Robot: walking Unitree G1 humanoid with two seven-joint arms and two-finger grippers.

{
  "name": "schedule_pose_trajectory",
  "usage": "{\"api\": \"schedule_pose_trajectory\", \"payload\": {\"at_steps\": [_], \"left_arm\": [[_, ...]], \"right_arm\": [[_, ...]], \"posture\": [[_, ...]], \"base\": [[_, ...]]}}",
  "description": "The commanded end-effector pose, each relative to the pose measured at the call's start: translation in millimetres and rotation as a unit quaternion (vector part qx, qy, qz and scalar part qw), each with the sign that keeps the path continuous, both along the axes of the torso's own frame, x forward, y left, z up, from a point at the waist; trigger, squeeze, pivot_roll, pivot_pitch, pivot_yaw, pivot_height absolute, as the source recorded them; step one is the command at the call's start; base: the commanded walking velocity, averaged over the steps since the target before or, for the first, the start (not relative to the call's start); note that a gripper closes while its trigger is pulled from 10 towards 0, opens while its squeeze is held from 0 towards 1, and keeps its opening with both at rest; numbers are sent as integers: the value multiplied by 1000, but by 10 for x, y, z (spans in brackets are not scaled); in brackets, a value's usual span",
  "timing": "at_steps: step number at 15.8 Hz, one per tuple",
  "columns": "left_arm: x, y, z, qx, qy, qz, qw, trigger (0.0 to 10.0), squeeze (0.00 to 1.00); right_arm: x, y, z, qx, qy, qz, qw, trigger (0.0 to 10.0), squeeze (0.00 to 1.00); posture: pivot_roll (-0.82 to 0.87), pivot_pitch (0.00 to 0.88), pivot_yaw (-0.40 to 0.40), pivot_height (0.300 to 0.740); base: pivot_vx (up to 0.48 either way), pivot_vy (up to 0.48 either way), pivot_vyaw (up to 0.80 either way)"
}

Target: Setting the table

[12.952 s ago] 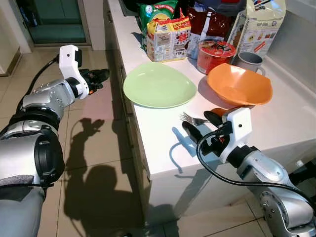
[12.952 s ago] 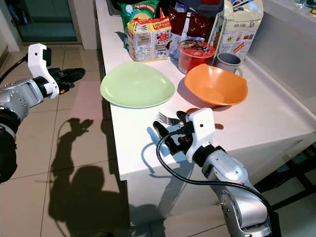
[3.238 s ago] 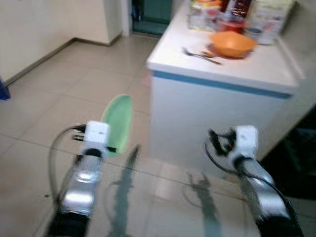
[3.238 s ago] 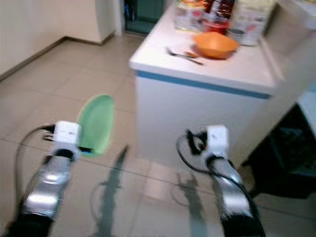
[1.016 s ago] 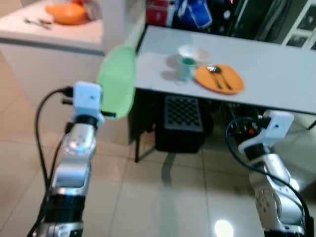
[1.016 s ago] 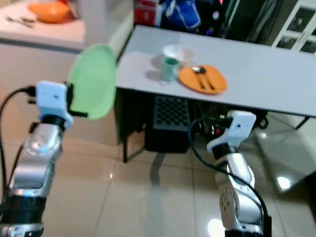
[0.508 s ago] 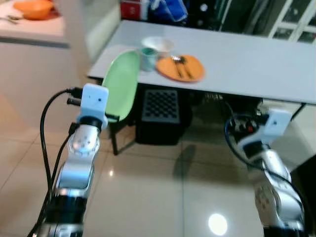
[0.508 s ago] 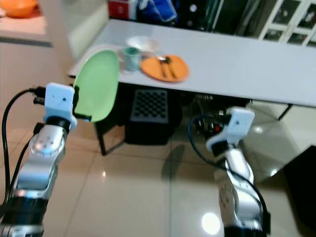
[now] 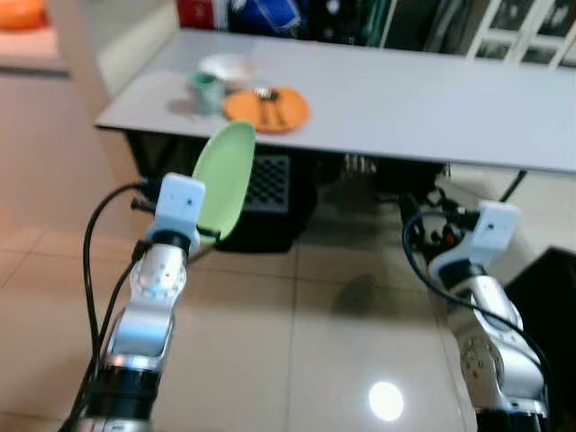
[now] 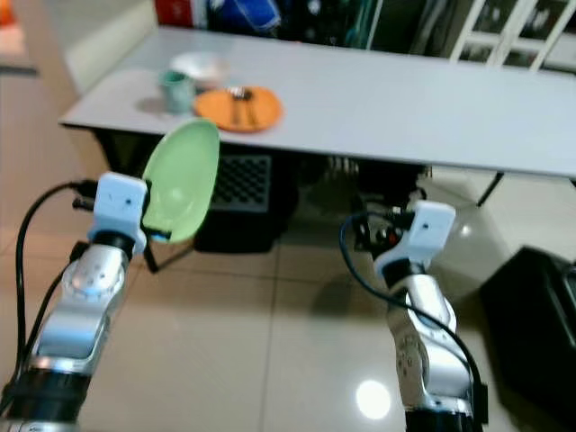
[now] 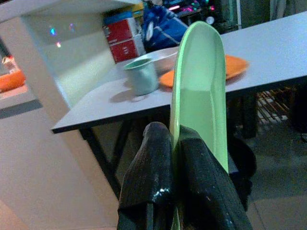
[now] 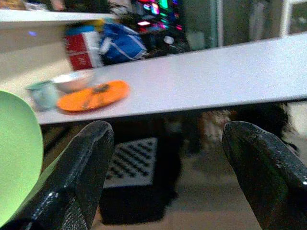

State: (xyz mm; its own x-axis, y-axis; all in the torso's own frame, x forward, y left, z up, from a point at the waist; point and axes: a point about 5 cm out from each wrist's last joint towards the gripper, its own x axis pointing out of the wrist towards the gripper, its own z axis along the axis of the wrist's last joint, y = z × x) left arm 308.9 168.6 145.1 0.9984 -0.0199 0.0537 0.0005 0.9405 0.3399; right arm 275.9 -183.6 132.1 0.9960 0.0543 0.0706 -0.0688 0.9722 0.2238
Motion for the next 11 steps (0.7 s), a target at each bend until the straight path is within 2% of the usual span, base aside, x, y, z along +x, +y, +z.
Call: {"api": "schedule_pose_trajectory", "payload": {"at_steps": [1,7,8,11], "left_arm": [[17,-148,100,-3,-26,-30,999,10000,0],[28,-169,106,-3,-25,-39,999,10000,0],[39,-168,107,-19,-21,-40,999,10000,0],[56,-135,95,-23,-13,-34,999,10000,0]], "right_arm": [[3,-50,27,-3,-3,-10,1000,10000,0],[-1,-32,16,-2,-2,-11,1000,10000,0],[2,-29,15,-1,-2,-10,1000,10000,0],[7,-19,15,0,-3,-10,1000,10000,0]], "posture": [[-48,0,-23,740],[-46,0,-18,740],[-45,0,-17,740],[-46,0,-16,740]], "base": [[0,-465,0],[0,-465,0],[0,0,0],[0,476,0]]}}
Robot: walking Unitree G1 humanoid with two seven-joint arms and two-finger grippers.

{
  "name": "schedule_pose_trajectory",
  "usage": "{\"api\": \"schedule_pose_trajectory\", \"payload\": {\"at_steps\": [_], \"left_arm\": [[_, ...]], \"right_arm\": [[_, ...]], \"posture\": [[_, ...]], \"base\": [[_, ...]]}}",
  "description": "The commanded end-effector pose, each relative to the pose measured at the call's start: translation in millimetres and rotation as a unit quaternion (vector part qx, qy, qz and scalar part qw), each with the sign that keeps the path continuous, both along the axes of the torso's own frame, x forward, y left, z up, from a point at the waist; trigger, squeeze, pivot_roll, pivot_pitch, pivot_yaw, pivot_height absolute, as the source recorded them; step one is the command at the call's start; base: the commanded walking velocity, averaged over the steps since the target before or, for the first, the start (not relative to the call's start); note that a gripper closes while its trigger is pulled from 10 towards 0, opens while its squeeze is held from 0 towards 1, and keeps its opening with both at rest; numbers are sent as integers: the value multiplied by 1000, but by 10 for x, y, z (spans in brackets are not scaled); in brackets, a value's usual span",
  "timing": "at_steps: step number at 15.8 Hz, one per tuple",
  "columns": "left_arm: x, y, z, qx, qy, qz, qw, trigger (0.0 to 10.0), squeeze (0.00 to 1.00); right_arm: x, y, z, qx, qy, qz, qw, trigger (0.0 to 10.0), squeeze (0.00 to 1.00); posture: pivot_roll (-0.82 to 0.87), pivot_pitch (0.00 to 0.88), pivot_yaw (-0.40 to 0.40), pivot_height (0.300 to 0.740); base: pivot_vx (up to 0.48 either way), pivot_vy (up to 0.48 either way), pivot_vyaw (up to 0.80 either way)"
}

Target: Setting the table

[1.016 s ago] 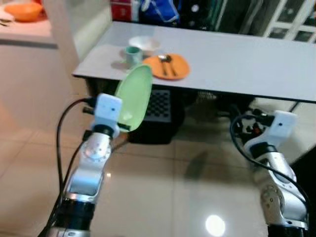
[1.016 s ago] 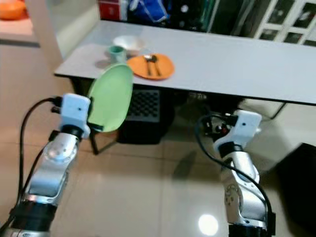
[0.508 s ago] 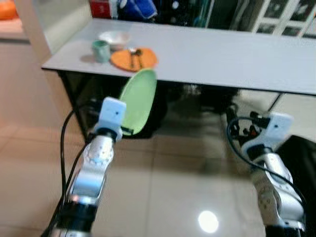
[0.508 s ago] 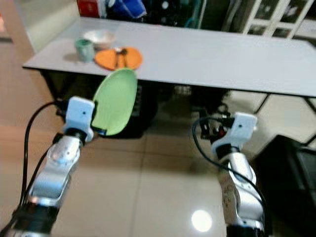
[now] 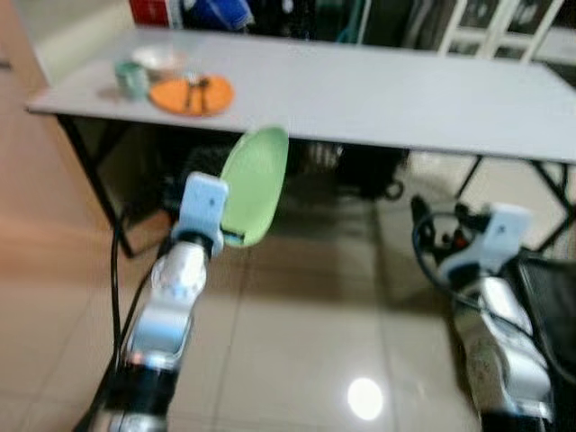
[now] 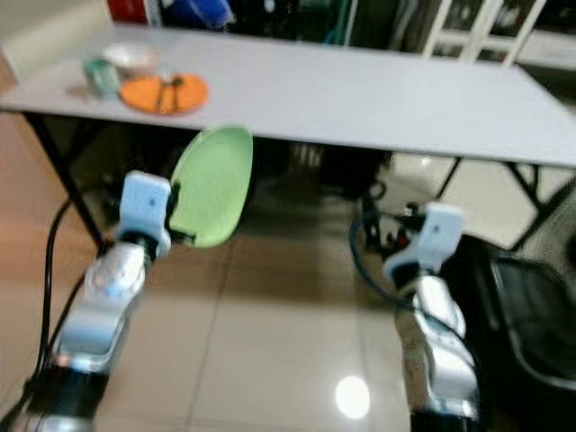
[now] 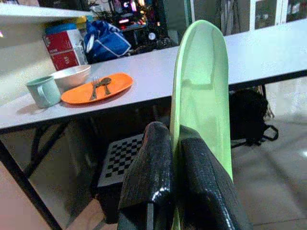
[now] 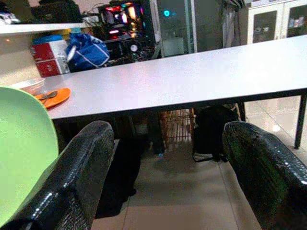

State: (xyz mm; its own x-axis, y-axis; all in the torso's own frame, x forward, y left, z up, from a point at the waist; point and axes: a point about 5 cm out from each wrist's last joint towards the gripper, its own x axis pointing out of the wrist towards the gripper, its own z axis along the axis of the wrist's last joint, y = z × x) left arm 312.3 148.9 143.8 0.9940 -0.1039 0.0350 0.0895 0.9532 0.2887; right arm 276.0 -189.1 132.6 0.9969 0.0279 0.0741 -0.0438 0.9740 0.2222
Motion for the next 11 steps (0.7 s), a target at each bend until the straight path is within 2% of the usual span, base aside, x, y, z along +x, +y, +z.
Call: {"api": "schedule_pose_trajectory", "payload": {"at_steps": [1,4,6,8,11], "left_arm": [[21,63,111,3,-25,10,1000,10000,0],[41,120,185,1,-39,34,999,10000,0],[48,119,248,-15,-59,23,998,10000,0],[39,104,284,-12,-72,14,997,10000,0],[29,83,301,-14,-78,9,997,10000,0]], "right_arm": [[7,37,10,1,-2,3,1000,10000,0],[15,59,22,4,-4,5,1000,10000,0],[25,66,23,1,0,6,1000,10000,0],[38,67,23,3,2,5,1000,10000,0],[54,68,30,4,1,4,1000,10000,0]], "posture": [[-46,0,-16,740],[-45,0,-11,740],[-44,0,-10,740],[-44,0,-10,740],[-44,0,-12,740]], "base": [[0,476,0],[0,0,0],[0,0,0],[0,0,0],[266,0,-152]]}}
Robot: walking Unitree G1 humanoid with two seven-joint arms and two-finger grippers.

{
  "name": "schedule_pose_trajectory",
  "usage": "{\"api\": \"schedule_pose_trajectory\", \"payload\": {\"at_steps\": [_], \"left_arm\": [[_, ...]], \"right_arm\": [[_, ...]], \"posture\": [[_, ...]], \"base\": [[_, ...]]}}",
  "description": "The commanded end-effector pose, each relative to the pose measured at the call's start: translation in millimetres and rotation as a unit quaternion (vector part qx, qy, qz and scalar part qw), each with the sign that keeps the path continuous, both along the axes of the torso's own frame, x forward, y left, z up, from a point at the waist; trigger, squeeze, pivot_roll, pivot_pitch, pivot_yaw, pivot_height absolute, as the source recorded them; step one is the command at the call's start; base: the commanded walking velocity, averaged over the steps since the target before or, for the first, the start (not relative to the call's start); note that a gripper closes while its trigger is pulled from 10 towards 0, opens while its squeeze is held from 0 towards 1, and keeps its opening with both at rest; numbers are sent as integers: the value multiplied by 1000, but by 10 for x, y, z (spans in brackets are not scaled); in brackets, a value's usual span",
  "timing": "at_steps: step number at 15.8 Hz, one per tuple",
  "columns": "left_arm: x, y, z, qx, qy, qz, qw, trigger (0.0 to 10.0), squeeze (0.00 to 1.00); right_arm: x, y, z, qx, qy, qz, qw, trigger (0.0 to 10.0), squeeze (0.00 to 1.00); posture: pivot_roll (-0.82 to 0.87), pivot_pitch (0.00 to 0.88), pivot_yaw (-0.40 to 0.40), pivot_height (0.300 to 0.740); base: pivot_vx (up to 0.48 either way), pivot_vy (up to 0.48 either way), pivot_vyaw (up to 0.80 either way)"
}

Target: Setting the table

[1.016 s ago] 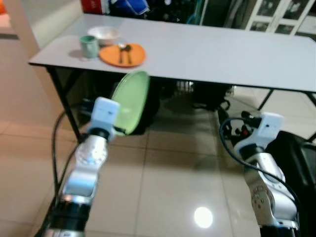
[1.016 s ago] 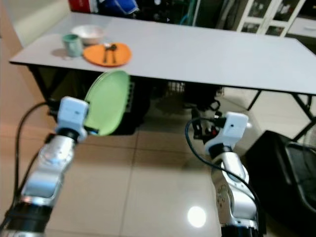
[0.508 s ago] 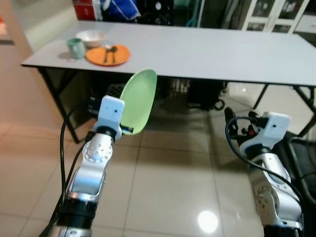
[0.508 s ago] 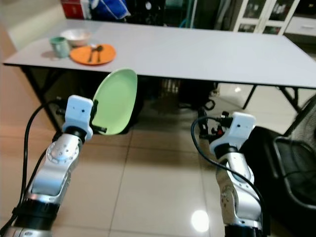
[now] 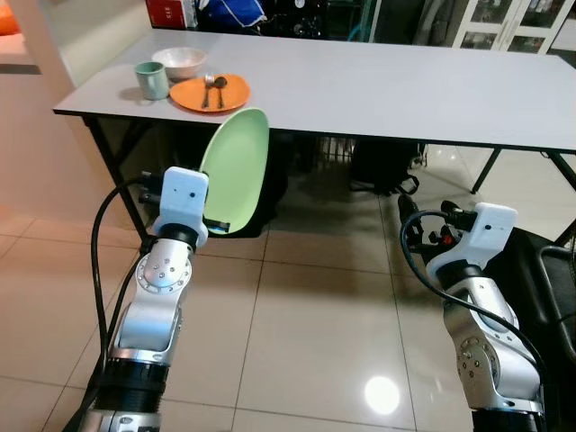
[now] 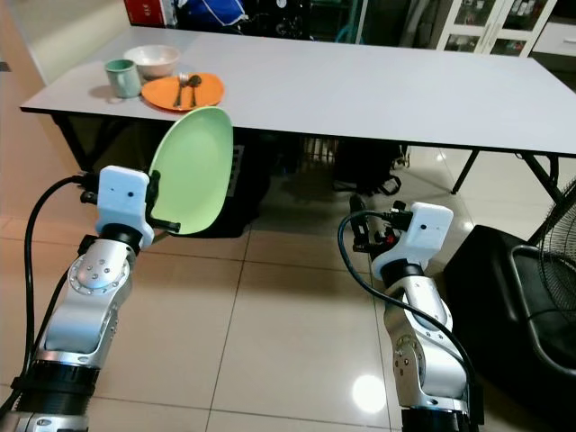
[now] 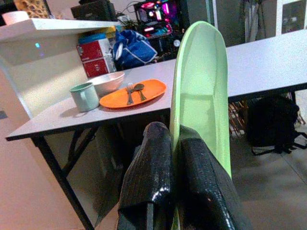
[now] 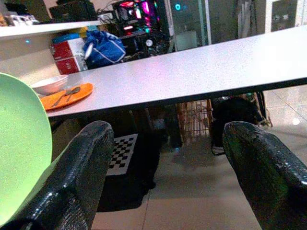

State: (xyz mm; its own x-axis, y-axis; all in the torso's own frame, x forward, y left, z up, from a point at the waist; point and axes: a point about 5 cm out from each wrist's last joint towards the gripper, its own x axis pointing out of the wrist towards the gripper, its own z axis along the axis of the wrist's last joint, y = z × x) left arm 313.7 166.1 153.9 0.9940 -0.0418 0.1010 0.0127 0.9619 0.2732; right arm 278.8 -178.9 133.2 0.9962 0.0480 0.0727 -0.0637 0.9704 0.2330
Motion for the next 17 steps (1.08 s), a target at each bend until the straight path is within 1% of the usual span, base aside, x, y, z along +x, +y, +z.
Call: {"api": "schedule_pose_trajectory", "payload": {"at_steps": [1,5,8,10,12,14,17], "left_arm": [[20,-83,202,-2,-47,-21,999,10000,0],[34,-76,221,-2,-50,-25,998,10000,0],[40,-93,227,0,-51,-30,998,10000,0],[48,-109,267,-3,-58,-37,998,10000,0],[63,-163,354,-15,-73,-62,995,10000,0],[48,-232,400,-19,-83,-89,992,10000,0],[46,-277,429,-23,-90,-100,991,10000,0]], "right_arm": [[25,-34,17,-3,2,-7,1000,10000,0],[30,-37,34,-1,-3,-12,1000,10000,0],[31,-46,60,0,-11,-15,1000,10000,0],[32,-47,66,0,-12,-16,1000,10000,0],[40,-45,80,1,-16,-16,1000,10000,0],[43,-43,84,1,-18,-18,1000,10000,0],[41,-44,92,2,-21,-19,1000,10000,0]], "posture": [[-43,0,-12,740],[-42,0,-9,740],[-44,0,-7,740],[-44,0,-7,740],[-39,0,-6,740],[-40,0,-5,740],[-43,0,-2,740]], "base": [[304,0,-513],[328,0,-516],[341,0,0],[341,0,0],[347,0,0],[352,0,0],[358,0,0]]}}
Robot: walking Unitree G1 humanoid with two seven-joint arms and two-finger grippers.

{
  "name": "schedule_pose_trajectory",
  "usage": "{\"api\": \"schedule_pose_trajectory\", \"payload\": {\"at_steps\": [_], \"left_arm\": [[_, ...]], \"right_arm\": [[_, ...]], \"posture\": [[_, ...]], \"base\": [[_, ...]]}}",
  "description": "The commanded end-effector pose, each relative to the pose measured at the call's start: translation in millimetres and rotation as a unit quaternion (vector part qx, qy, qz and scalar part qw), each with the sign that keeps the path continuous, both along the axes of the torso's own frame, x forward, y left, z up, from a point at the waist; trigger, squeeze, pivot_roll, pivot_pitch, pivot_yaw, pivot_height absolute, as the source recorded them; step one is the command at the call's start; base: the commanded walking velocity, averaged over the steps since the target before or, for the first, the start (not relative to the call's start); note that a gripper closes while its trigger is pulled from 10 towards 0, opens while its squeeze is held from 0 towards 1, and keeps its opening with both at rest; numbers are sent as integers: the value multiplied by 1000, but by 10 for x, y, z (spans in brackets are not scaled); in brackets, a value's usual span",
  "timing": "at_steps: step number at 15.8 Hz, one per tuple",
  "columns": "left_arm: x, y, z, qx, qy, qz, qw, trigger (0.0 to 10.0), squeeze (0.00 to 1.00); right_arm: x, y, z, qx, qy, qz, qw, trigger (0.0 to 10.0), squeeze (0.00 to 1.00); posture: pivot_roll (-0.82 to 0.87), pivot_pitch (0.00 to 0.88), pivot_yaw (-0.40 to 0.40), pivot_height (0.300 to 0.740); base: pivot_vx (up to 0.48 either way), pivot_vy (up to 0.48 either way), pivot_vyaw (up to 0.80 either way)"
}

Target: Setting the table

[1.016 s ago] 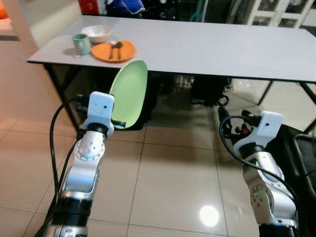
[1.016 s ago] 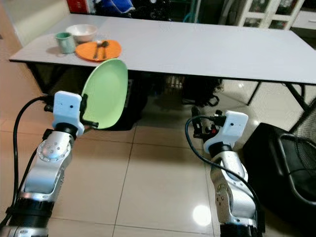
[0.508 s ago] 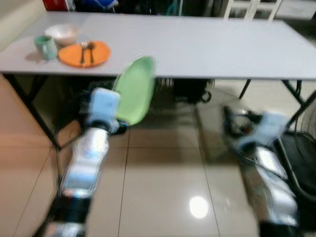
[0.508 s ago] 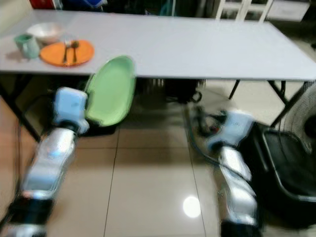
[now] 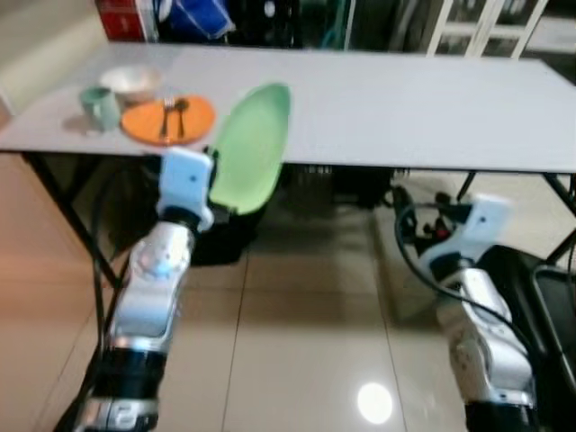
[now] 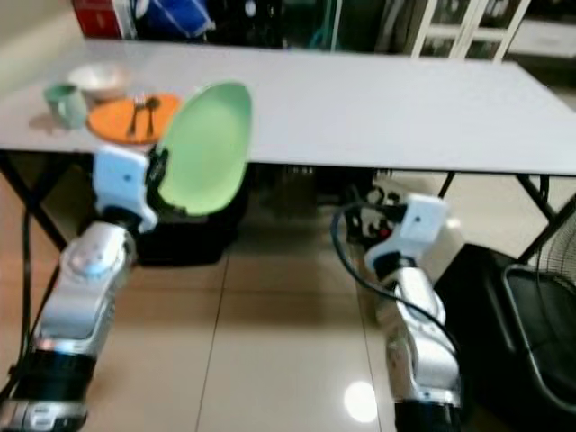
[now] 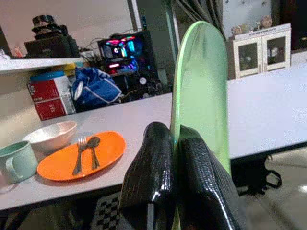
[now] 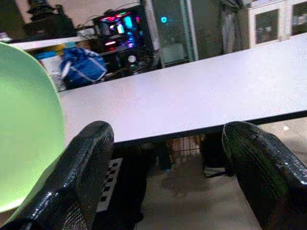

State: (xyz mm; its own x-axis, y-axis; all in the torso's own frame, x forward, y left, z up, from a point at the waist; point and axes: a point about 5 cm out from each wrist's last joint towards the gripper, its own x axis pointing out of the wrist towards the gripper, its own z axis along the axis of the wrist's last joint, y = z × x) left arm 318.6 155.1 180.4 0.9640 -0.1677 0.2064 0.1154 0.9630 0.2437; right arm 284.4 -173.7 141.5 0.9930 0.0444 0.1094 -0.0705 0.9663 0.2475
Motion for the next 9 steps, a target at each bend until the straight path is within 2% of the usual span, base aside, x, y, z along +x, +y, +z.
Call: {"api": "schedule_pose_trajectory", "payload": {"at_steps": [1,3,7,9], "left_arm": [[2,-171,171,-5,-39,-36,999,10000,0],[3,-173,176,-5,-40,-39,998,10000,0],[9,-189,185,-4,-41,-48,998,10000,0],[17,-171,192,-3,-43,-44,998,10000,0]], "right_arm": [[-15,-99,15,-7,-4,-17,1000,10000,0],[-18,-99,18,-9,-6,-17,1000,10000,0],[-22,-93,19,-8,-8,-18,1000,10000,0],[-22,-91,22,-9,-9,-16,1000,10000,0]], "posture": [[-43,0,-2,740],[-44,0,2,740],[-44,0,2,740],[-46,0,3,740]], "base": [[360,0,0],[356,0,-272],[356,0,-770],[356,0,0]]}}
